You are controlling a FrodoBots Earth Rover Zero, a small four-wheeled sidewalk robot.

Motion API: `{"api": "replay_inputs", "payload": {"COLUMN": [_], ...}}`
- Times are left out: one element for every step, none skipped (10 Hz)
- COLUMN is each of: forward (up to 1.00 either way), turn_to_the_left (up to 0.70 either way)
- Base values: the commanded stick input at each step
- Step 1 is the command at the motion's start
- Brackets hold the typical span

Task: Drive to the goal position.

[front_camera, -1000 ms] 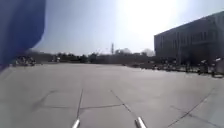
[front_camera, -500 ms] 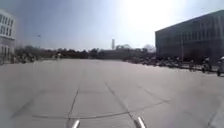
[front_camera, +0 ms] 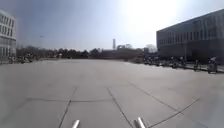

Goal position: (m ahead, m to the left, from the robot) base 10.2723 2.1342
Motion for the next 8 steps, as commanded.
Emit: {"api": "replay_inputs", "payload": {"forward": [0.70, 0.70, 0.70, 0.70, 0.70, 0.70, 0.70, 0.70], "turn_to_the_left": [0.00, 0.00, 0.00, 0.00, 0.00, 0.00, 0.00, 0.00]}}
